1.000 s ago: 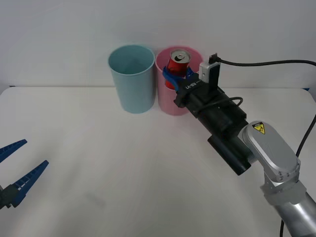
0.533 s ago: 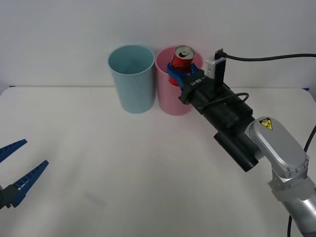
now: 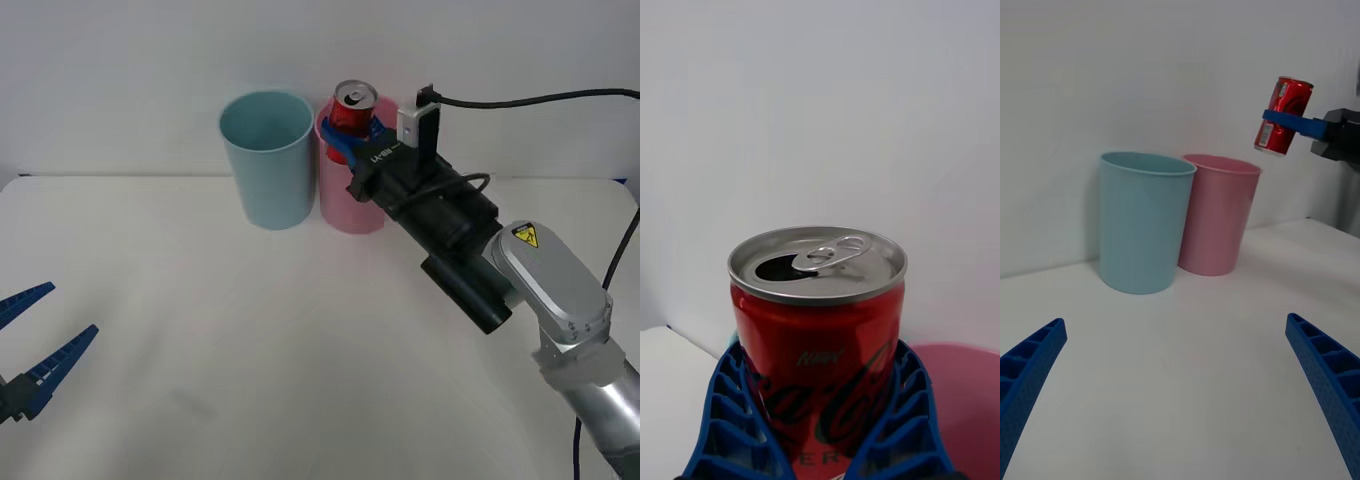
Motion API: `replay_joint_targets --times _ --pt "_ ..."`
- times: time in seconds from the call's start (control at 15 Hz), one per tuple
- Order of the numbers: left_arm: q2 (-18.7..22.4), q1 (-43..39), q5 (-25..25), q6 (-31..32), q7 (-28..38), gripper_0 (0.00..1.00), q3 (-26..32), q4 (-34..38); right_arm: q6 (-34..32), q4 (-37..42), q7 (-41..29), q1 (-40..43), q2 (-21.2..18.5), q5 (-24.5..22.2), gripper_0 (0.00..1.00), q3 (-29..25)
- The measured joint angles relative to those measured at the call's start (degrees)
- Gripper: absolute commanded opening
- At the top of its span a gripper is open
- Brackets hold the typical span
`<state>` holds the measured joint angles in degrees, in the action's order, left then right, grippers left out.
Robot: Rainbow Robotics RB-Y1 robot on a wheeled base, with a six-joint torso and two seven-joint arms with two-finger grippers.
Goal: Grasp the object on the table and drop it into the matching bin: aluminum can to the light blue bin, PET bottle to the pink bin.
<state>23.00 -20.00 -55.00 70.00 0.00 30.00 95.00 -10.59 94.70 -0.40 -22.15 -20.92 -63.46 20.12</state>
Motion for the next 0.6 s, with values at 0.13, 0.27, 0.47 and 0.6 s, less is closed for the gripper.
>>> replay_joint_targets --times 0.13,0.27,0.47,0.6 --pt "0.0 0.0 0.0 0.0 0.0 1.0 0.0 0.0 -0.1 -3.4 0.2 -3.6 0.0 0.0 0.0 1.2" --pt "0.0 0.0 0.0 0.0 0.0 1.0 0.0 0.0 -0.1 -6.3 0.1 -7.0 0.5 0.0 0.0 2.4" --pt "0.0 0.0 0.0 0.0 0.0 1.0 0.0 0.0 -0.1 -11.2 0.5 -11.2 2.7 0.0 0.0 3.3" --pt "0.0 0.0 0.0 0.0 0.0 1.0 0.0 0.0 -0.1 -14.8 1.1 -14.5 4.6 -0.1 0.0 3.7"
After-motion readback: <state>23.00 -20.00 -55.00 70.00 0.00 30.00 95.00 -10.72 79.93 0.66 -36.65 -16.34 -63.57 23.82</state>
